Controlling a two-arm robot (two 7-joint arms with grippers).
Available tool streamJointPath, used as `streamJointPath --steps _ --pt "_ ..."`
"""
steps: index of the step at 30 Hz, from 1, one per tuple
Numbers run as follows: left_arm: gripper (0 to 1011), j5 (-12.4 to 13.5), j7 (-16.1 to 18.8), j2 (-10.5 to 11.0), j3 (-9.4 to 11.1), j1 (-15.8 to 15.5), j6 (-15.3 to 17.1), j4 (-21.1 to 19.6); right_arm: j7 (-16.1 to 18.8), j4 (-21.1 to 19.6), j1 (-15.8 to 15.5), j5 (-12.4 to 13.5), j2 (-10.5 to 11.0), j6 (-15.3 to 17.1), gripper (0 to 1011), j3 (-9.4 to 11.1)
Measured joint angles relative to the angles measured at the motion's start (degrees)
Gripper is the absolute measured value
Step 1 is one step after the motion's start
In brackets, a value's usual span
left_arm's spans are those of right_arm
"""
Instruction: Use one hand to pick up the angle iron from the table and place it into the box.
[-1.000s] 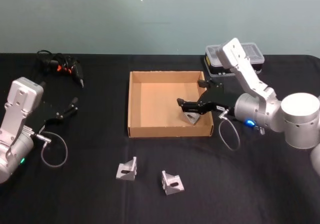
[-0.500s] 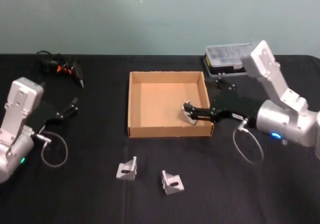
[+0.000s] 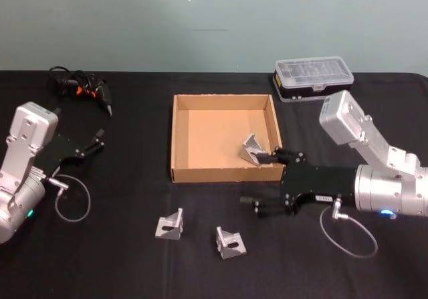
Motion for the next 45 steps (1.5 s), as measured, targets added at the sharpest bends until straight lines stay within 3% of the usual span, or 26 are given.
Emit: streamJointPath --steps 5,15,29,45 --pt "1000 0.0 0.0 0.0 0.0 0.0 0.0 0.0 5.8 1.1 2.4 0.0 1.8 -0.8 1000 -3.3" --pt "1000 0.0 0.0 0.0 0.0 0.0 0.0 0.0 10.1 4.3 6.3 -1.5 2.3 -0.8 1000 -7.8" --pt "1000 0.0 0.0 0.0 0.0 0.0 0.0 0.0 12.2 9.3 10.2 -3.5 -1.0 -0.4 1000 -14.6" --pt "1000 0.0 0.0 0.0 0.0 0.0 0.0 0.0 11.2 12.5 12.7 -3.5 -2.9 -0.8 1000 -17.7"
